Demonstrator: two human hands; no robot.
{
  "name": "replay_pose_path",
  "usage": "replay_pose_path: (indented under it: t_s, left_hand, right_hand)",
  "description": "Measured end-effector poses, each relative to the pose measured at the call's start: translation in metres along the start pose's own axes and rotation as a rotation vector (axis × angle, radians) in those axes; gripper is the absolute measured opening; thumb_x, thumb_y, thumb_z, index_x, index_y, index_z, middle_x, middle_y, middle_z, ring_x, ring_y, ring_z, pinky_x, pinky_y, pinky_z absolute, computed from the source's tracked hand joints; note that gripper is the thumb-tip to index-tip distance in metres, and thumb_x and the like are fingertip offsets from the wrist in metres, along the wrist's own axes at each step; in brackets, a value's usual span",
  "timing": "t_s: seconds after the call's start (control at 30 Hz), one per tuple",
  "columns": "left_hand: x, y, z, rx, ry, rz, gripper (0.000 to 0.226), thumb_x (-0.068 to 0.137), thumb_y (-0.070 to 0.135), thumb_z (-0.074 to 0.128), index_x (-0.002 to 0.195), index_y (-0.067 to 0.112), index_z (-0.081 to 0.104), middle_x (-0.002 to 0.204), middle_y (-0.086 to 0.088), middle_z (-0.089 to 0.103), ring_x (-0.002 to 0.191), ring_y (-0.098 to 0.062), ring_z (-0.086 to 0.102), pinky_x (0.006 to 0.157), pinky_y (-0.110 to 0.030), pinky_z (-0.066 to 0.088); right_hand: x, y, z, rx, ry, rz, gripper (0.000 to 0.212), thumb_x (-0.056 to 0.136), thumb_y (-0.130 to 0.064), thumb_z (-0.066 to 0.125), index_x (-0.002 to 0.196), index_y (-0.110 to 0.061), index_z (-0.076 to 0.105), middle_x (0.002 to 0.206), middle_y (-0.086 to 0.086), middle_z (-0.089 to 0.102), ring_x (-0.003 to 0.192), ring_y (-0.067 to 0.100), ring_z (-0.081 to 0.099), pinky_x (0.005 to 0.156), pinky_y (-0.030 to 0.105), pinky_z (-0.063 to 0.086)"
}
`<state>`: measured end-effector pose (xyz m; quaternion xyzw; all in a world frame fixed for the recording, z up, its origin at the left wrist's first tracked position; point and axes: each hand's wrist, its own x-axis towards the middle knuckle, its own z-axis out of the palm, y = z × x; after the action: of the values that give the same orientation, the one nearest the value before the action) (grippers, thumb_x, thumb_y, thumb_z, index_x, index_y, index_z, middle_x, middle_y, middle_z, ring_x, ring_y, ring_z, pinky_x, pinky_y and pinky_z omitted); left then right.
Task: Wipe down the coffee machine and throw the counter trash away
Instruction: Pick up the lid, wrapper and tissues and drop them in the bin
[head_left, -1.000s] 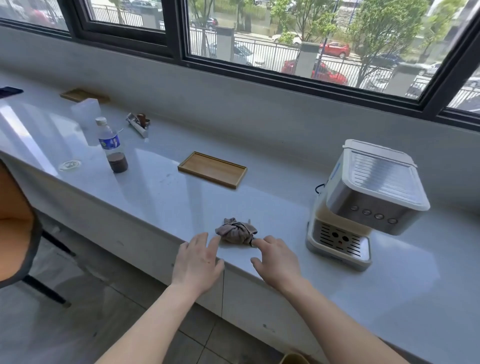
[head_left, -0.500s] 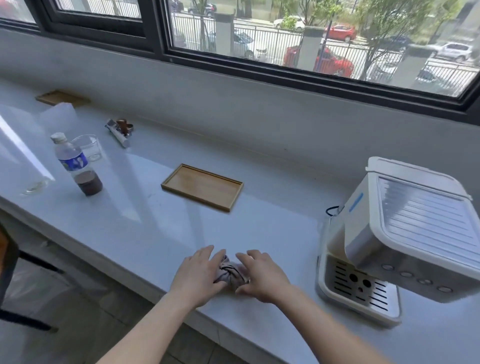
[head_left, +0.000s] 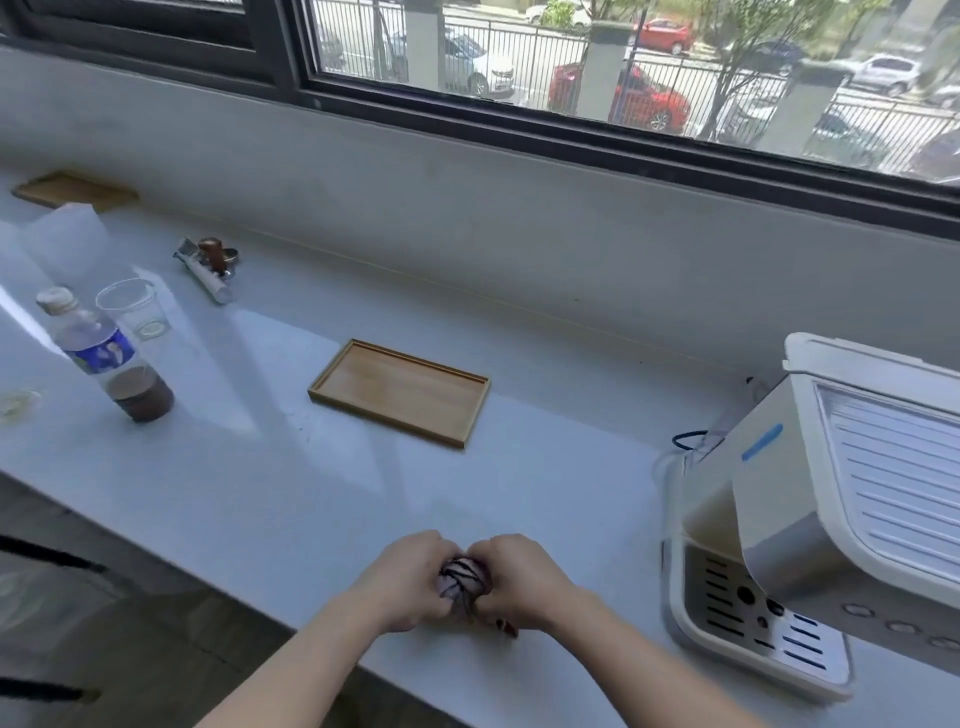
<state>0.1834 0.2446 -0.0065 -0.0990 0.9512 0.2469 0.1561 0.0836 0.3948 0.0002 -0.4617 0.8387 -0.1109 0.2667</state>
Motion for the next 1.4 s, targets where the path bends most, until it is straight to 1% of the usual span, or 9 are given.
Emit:
replay_pose_path:
  t_s: [0.13, 0.27, 0.47, 0.7, 0.87, 1.07, 1.13, 1.23, 1.4]
  left_hand:
    - [0.014, -0.028, -0.022, 0.024, 0.031, 0.039, 0.026, 0.073, 0.034, 0.06, 0.096, 0.025, 0.064, 0.092, 0.0, 0.057, 0.087, -0.02, 0.058, 0.074, -0.037, 0.047]
    - [0.034, -0.058, -0.059, 0.041, 0.072, 0.125, 0.02, 0.072, 0.035, 0.059, 0.088, 0.023, 0.061, 0.088, 0.0, 0.053, 0.083, -0.02, 0.055, 0.071, -0.036, 0.046]
    - [0.065, -0.098, -0.119, -0.044, 0.111, 0.234, 0.052, 0.058, 0.062, 0.047, 0.095, 0.029, 0.063, 0.09, 0.006, 0.054, 0.087, -0.015, 0.053, 0.07, -0.029, 0.042]
    - [0.123, -0.126, -0.167, -0.03, 0.149, 0.322, 0.033, 0.072, 0.03, 0.07, 0.104, 0.019, 0.065, 0.093, 0.001, 0.056, 0.09, -0.018, 0.051, 0.071, -0.029, 0.038]
    - [0.168, -0.14, -0.175, 0.037, 0.196, 0.293, 0.036, 0.072, 0.024, 0.069, 0.107, 0.018, 0.064, 0.1, -0.004, 0.057, 0.095, -0.023, 0.053, 0.073, -0.031, 0.039]
    - [0.198, -0.154, -0.163, 0.1, 0.198, 0.245, 0.045, 0.071, 0.025, 0.069, 0.116, 0.021, 0.063, 0.104, -0.003, 0.058, 0.1, -0.024, 0.054, 0.069, -0.028, 0.036]
    - [0.204, -0.156, -0.157, 0.085, 0.152, 0.238, 0.044, 0.071, 0.024, 0.069, 0.113, 0.018, 0.062, 0.105, -0.006, 0.057, 0.099, -0.029, 0.055, 0.075, -0.035, 0.045]
    - [0.206, -0.157, -0.155, 0.117, 0.092, 0.185, 0.051, 0.072, 0.033, 0.061, 0.12, 0.019, 0.056, 0.11, -0.006, 0.055, 0.1, -0.031, 0.057, 0.082, -0.045, 0.049]
    - [0.201, -0.157, -0.157, 0.244, 0.082, 0.135, 0.068, 0.071, 0.052, 0.048, 0.135, 0.028, 0.044, 0.121, -0.001, 0.054, 0.114, -0.026, 0.05, 0.091, -0.045, 0.046]
  right_hand:
    - [0.023, -0.013, -0.005, 0.03, 0.074, 0.06, 0.012, 0.067, -0.019, 0.062, 0.074, -0.02, 0.052, 0.069, 0.001, 0.058, 0.066, 0.024, 0.051, 0.051, 0.032, 0.034]
    - [0.057, -0.036, -0.022, 0.048, 0.168, 0.123, 0.011, 0.069, -0.023, 0.062, 0.077, -0.022, 0.054, 0.078, 0.005, 0.065, 0.073, 0.028, 0.062, 0.061, 0.035, 0.048]
    - [0.11, -0.066, -0.057, 0.099, 0.263, 0.194, 0.012, 0.07, -0.025, 0.062, 0.08, -0.025, 0.055, 0.077, -0.001, 0.06, 0.067, 0.022, 0.057, 0.06, 0.034, 0.051]
    - [0.168, -0.069, -0.094, 0.089, 0.344, 0.247, 0.02, 0.076, -0.035, 0.067, 0.082, -0.023, 0.052, 0.083, 0.001, 0.066, 0.076, 0.026, 0.058, 0.063, 0.035, 0.046]
    - [0.209, -0.057, -0.109, 0.083, 0.379, 0.25, 0.029, 0.076, -0.03, 0.07, 0.104, -0.023, 0.065, 0.097, 0.006, 0.07, 0.09, 0.027, 0.06, 0.066, 0.032, 0.039]
    - [0.239, -0.041, -0.101, 0.063, 0.336, 0.342, 0.039, 0.079, -0.023, 0.067, 0.118, -0.023, 0.061, 0.108, 0.011, 0.062, 0.097, 0.033, 0.06, 0.077, 0.035, 0.045]
    - [0.243, -0.038, -0.096, 0.049, 0.319, 0.358, 0.041, 0.081, -0.019, 0.064, 0.122, -0.02, 0.059, 0.113, 0.014, 0.06, 0.104, 0.034, 0.057, 0.083, 0.037, 0.045]
    - [0.244, -0.037, -0.092, 0.045, 0.293, 0.391, 0.039, 0.084, -0.017, 0.06, 0.123, -0.014, 0.056, 0.12, 0.016, 0.056, 0.112, 0.036, 0.051, 0.09, 0.039, 0.042]
    - [0.24, -0.037, -0.094, -0.006, 0.264, 0.387, 0.04, 0.084, -0.016, 0.058, 0.123, -0.012, 0.053, 0.126, 0.015, 0.054, 0.117, 0.036, 0.047, 0.097, 0.042, 0.04]
